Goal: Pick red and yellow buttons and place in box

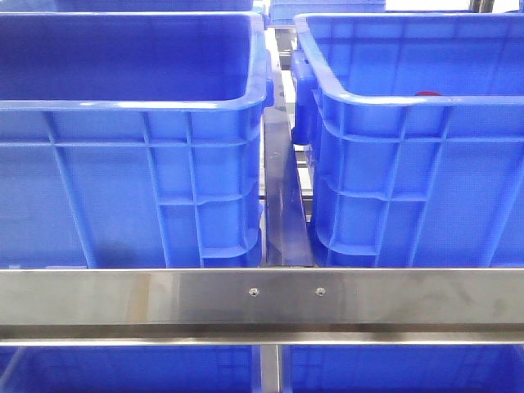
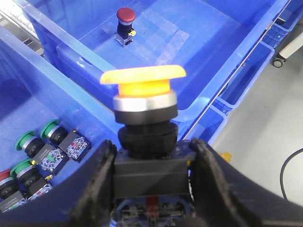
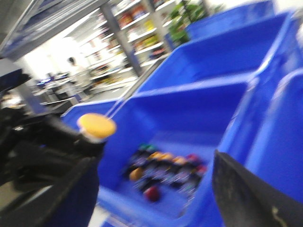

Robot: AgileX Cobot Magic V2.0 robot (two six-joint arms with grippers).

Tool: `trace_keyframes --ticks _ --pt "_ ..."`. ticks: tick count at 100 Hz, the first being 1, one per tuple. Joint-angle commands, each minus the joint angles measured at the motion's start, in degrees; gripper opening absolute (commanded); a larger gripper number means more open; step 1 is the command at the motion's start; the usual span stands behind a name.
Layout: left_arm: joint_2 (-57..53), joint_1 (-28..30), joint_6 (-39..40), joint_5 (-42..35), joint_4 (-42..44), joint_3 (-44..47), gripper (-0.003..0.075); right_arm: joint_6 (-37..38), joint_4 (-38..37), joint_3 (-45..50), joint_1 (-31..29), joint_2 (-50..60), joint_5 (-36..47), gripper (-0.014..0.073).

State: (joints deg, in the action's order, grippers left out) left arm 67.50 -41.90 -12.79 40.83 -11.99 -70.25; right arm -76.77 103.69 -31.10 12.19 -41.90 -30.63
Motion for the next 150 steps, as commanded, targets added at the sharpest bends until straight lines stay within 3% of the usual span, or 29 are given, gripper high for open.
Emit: trace_keyframes --ticks 1,19,36,82,120,129,150 --pt "-1.3 -0.5 0.1 -4.4 -1.6 -1.5 -0.0019 4.1 6.2 -2.2 -0.1 -3.2 -8.2 0.0531" --pt "-1.3 -0.5 0.1 -4.4 -1.6 -1.5 -0.0019 8.7 6.2 -6.8 -0.1 -11.8 -20.4 0.0531" --pt "-1.3 -0.5 0.1 -4.4 -1.9 -1.5 -0.0019 11.2 6.2 -12.3 0.0 -18.5 -26.2 0.0531" --pt "-1.3 -0.5 0.1 -4.3 -2.5 -1.5 -0.0019 12.0 6.2 -22.1 8.0 -29.9 -22.3 0.0531" --pt "-1.3 -0.5 0.1 -4.2 -2.6 -1.5 -0.0019 12.0 6.2 -27.9 9.5 -35.5 -24.0 0.0526" --pt "-1.3 -0.5 0.1 -4.2 -2.6 -1.5 -0.0019 12.0 6.2 -27.9 9.5 -35.9 -25.0 0.0477" --pt "-1.3 -0.5 0.1 -4.2 -2.6 -1.5 -0.0017 11.9 6.2 -27.9 9.5 -35.9 -26.7 0.0241"
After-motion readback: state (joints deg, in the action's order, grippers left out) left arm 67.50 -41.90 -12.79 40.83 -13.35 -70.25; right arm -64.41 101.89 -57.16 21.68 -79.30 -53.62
